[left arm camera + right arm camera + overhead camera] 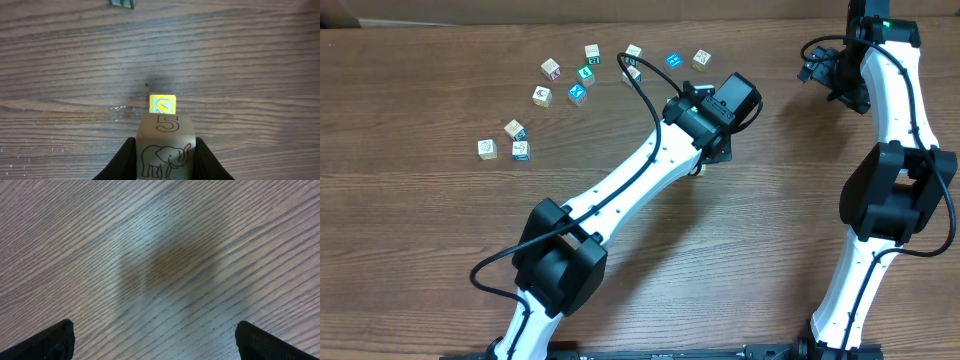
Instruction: Form a tower
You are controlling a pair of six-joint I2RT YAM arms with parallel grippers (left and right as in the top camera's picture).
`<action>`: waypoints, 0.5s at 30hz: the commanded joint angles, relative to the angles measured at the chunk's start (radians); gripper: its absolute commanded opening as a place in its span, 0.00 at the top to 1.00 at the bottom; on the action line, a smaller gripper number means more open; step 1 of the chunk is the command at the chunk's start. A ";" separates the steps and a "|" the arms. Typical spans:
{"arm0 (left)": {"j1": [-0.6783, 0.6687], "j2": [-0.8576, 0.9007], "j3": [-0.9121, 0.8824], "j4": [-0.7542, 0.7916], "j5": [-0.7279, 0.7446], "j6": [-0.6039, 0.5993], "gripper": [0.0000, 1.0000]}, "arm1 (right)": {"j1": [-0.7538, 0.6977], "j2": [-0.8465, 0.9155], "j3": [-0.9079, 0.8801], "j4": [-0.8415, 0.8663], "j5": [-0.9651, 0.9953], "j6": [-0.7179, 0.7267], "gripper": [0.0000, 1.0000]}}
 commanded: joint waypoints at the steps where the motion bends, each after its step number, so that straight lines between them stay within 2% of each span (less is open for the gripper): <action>1: -0.005 0.050 -0.006 0.004 -0.026 0.006 0.95 | -0.006 -0.018 0.012 0.004 0.003 0.003 0.00; 15: -0.007 0.101 -0.006 0.045 -0.032 0.008 0.95 | -0.006 -0.018 0.012 0.004 0.003 0.003 0.00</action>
